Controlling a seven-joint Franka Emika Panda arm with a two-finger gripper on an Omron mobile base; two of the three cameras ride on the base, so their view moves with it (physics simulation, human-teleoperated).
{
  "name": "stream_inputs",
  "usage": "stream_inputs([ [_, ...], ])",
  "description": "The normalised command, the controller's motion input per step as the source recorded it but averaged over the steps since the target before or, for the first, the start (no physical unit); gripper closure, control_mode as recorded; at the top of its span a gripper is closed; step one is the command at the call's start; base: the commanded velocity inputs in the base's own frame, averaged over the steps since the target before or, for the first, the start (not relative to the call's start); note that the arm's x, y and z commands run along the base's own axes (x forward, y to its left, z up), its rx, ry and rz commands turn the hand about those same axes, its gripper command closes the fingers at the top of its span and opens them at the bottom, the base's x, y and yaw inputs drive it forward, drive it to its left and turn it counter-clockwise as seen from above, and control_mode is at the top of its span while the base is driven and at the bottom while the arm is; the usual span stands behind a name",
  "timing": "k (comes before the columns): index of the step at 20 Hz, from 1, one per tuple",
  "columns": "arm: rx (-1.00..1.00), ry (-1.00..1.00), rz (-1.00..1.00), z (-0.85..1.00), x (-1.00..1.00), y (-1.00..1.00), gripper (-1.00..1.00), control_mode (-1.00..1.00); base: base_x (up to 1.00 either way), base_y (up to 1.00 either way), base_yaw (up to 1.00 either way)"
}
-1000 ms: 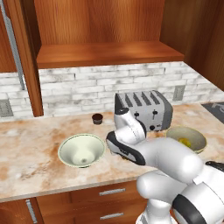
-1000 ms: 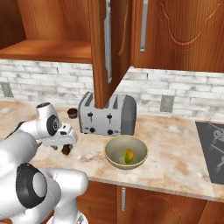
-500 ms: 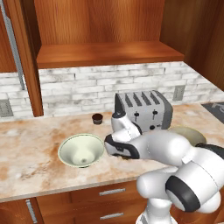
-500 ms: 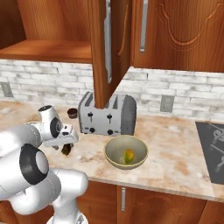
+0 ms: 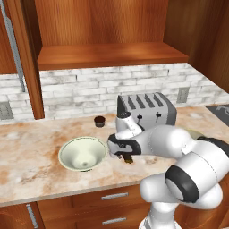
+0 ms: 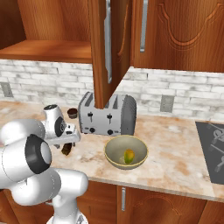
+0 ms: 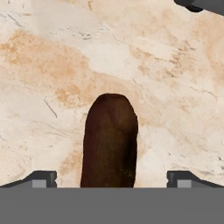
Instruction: Pick both bowls and place them on the counter. Then place the mango in one bowl and place the sweet potato in the other bowl.
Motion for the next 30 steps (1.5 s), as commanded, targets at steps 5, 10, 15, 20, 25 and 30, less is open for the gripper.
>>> stream_inputs([
  [5,0.04,0.00,0.00,-0.19,0.00,-0.07,-1.00,-1.00,0.00,0.00,0.00],
  [10,0.00,0.03,0.00,-0.25,0.00,0.00,1.00,-1.00,0.00,0.00,0.00],
  [15,0.01,-0.01,0.00,-0.05,-0.04,0.00,1.00,-1.00,0.00,0.00,0.00],
  [20,0.00,-0.06,0.00,0.61,-0.06,0.05,1.00,-1.00,0.00,0.00,0.00],
  [25,-0.04,-0.10,0.00,0.87,-0.16,0.45,1.00,-1.00,0.00,0.00,0.00],
  [30,-0.03,-0.10,-0.01,0.67,-0.12,0.49,1.00,-1.00,0.00,0.00,0.00],
])
